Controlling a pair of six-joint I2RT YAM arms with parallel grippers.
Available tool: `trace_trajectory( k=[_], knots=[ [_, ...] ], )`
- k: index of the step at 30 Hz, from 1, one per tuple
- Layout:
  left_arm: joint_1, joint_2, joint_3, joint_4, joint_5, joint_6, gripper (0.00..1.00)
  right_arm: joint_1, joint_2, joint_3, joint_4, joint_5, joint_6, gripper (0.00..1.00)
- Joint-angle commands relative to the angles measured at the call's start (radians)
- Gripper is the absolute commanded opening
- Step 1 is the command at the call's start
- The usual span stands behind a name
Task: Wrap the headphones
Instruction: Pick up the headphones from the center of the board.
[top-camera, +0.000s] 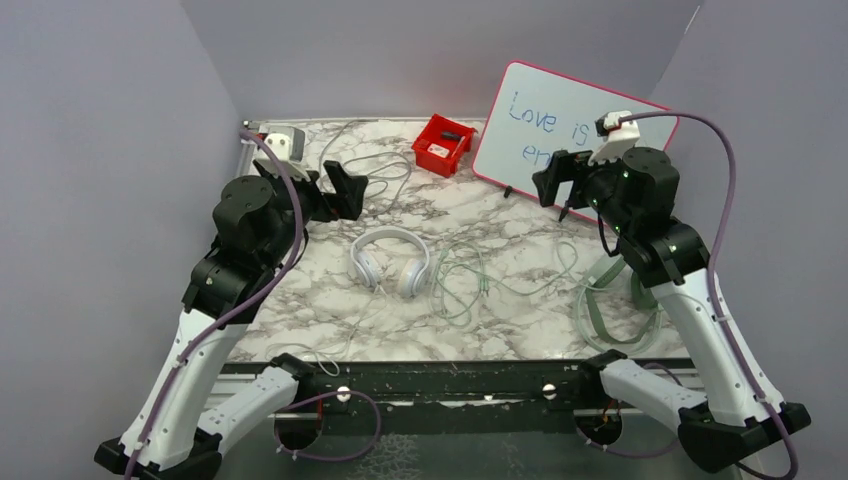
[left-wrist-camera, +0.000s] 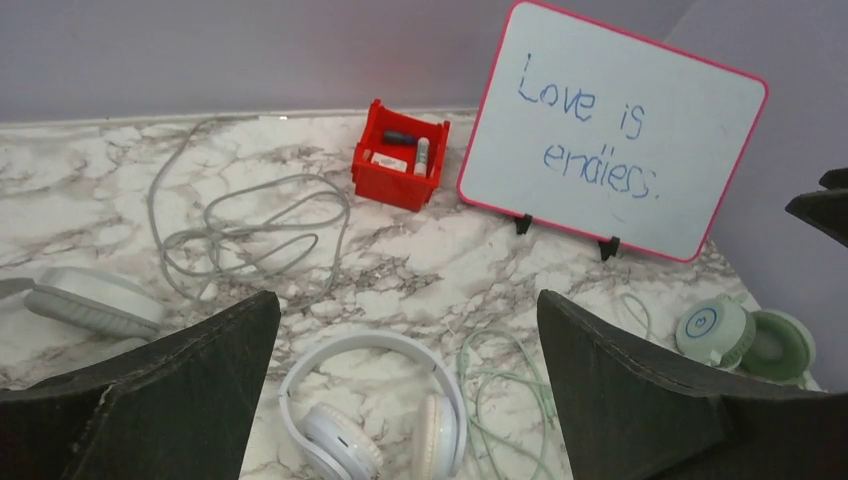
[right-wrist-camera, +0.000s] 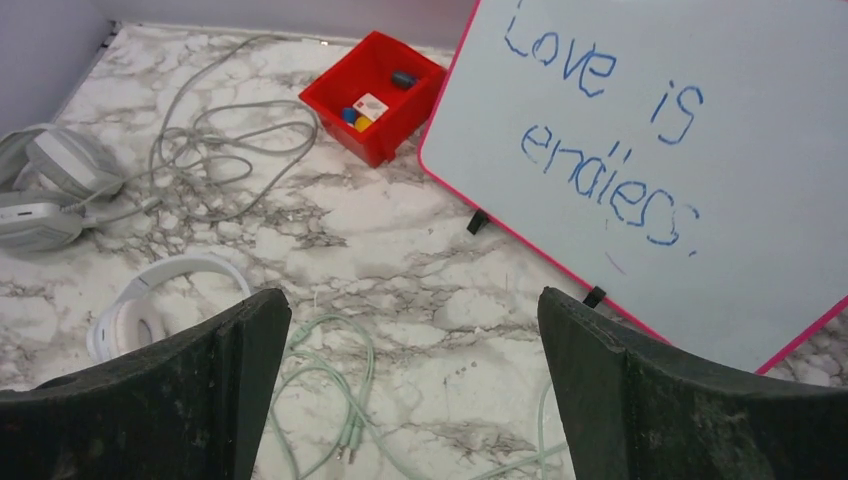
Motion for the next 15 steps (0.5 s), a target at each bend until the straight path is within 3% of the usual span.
trace_trajectory(
  k=[1,9,15],
  knots=[
    [0.012,-0.017,-0.043,-0.034,0.074,-0.018,0.99,-0.025,0.034,-0.026,-0.035,-0.059,0.069,1.0],
    [0.019,-0.007,-0.09,-0.086,0.095,-0.002,0.99,-0.019,0.164,-0.093,0.055,-0.284,0.211,1.0],
    [0.02,0.0,-0.118,-0.1,0.092,0.002,0.99,0.169,0.343,-0.147,0.212,-0.385,0.389,1.0]
  ],
)
